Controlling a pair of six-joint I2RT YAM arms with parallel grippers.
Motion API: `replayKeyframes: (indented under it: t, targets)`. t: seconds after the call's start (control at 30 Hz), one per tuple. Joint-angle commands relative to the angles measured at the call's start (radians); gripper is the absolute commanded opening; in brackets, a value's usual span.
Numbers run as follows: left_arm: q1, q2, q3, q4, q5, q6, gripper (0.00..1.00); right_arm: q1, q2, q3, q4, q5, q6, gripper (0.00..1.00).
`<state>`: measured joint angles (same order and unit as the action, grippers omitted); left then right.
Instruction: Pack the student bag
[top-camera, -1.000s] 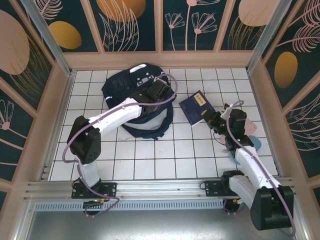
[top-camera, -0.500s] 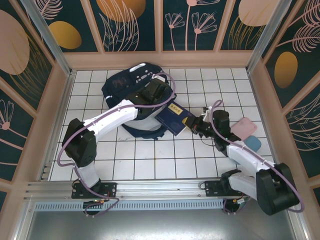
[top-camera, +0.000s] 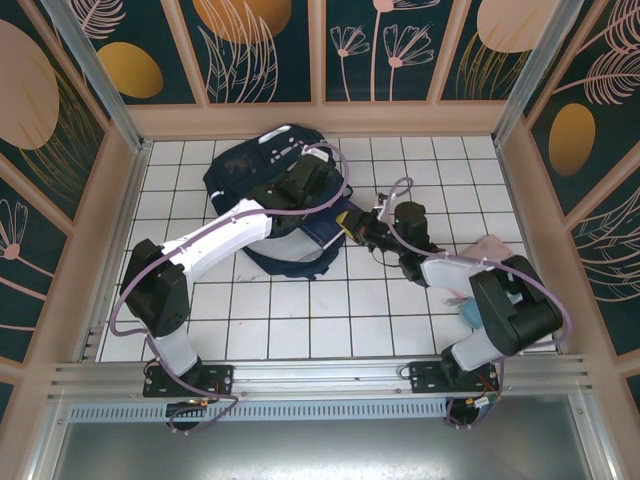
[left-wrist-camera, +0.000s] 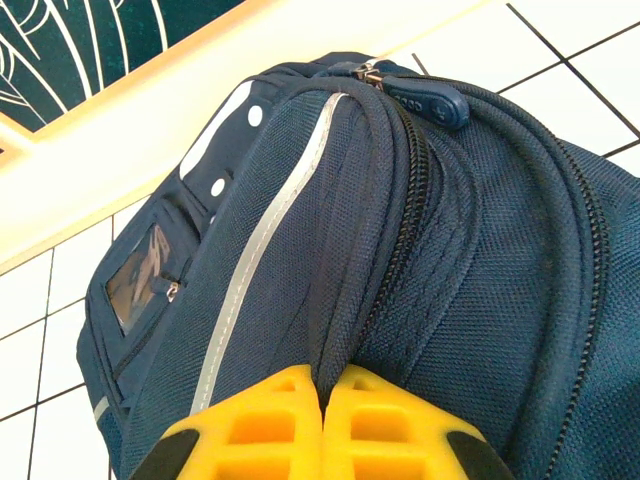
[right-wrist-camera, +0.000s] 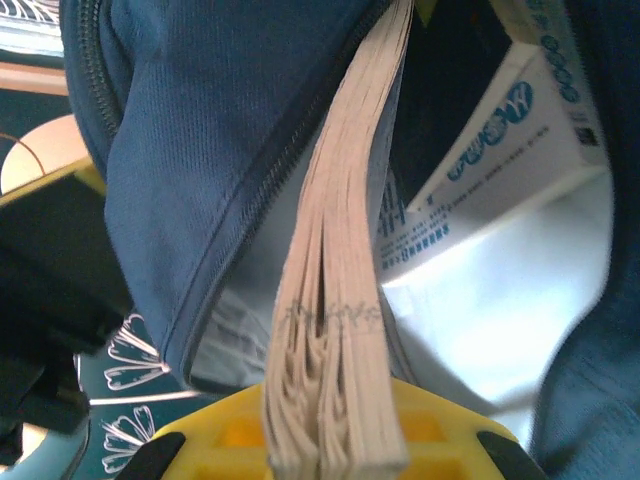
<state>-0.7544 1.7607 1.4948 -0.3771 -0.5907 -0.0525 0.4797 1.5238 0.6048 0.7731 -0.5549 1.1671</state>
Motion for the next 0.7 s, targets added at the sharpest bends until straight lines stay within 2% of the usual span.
replayKeyframes:
  t: [0.0, 0.2, 0.4, 0.67]
  targets:
    - [-0.002, -0.061, 0.055, 0.122, -0.057, 0.000, 0.06, 0.043, 0.063, 0.066, 0.160, 0.087, 0.034, 0.02]
    - [-0.002, -0.061, 0.061, 0.127, -0.042, -0.008, 0.06, 0.139, 0.198, 0.088, 0.263, 0.341, 0.102, 0.02]
    - [-0.002, -0.060, 0.070, 0.129, -0.038, -0.013, 0.06, 0.181, 0.363, 0.229, 0.245, 0.398, 0.117, 0.02]
    - [-0.001, -0.070, 0.068, 0.121, -0.041, -0.004, 0.06, 0.184, 0.518, 0.422, 0.165, 0.480, 0.167, 0.02]
